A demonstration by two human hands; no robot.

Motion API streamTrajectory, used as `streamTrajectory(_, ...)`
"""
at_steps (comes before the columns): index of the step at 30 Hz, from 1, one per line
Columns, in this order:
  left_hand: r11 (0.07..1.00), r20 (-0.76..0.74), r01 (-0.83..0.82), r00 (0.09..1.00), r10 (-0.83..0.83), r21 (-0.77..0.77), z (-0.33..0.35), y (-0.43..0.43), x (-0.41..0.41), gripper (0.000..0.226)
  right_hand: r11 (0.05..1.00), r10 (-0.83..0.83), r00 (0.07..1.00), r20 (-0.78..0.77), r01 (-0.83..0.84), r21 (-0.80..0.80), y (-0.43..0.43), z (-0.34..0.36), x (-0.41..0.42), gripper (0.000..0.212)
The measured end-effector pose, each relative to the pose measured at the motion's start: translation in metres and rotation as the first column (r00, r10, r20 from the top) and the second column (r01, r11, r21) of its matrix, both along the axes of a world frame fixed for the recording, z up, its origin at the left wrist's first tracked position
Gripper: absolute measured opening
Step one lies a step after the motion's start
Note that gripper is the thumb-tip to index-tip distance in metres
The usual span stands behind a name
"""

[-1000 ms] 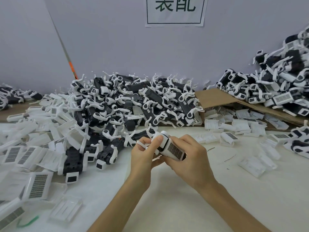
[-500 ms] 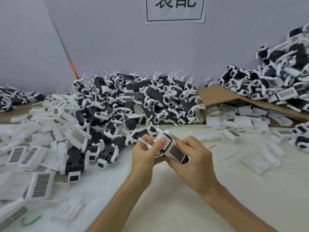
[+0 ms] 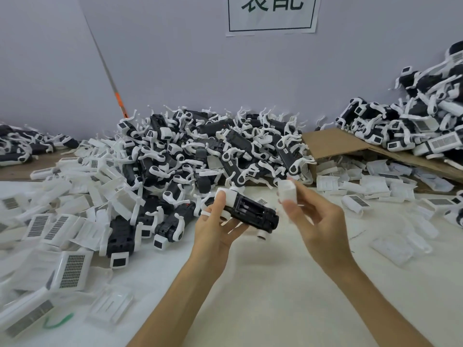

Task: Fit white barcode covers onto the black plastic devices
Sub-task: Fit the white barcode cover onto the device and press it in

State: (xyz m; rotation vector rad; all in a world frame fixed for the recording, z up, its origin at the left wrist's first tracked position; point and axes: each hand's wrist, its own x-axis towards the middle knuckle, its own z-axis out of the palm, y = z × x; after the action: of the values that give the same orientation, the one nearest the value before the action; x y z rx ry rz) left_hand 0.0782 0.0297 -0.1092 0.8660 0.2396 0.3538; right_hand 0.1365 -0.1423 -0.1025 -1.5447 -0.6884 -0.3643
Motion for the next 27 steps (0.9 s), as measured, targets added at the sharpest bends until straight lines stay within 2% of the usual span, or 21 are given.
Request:
streamTrajectory(3, 0.996, 0.018, 0.076, 0.997, -0.075, -0.042, 0.0, -0.002, -0.001, 0.07, 0.994, -0.073, 0.997, 0.037, 0.076, -0.084, -0.002, 0.001, 0.002, 0.044)
streamTrajectory(5, 0.989, 0.036, 0.148, 0.988, -0.147, -0.019, -0.002, -0.003, -0.002, 0.062, 0.991, -0.071, 0.995, 0.064, 0.078, -0.11, 0.0, 0.0, -0.001, 0.043)
streamTrajectory(9, 0.974, 0.056, 0.22, 0.973, -0.223, 0.053, -0.005, -0.005, -0.002, 0.066, 0.982, -0.06, 0.99, 0.131, 0.082, -0.169, 0.006, -0.004, -0.006, 0.033)
streamTrajectory(16, 0.971, 0.09, 0.218, 0.97, -0.227, 0.1, -0.005, -0.007, -0.003, 0.075, 0.976, -0.074, 0.987, 0.14, 0.1, -0.194, 0.009, -0.008, -0.008, 0.029)
streamTrajectory(27, 0.971, 0.081, 0.215, 0.971, -0.224, 0.105, -0.005, -0.007, -0.004, 0.065, 0.98, -0.095, 0.988, 0.122, 0.114, -0.164, 0.011, -0.011, -0.009, 0.031)
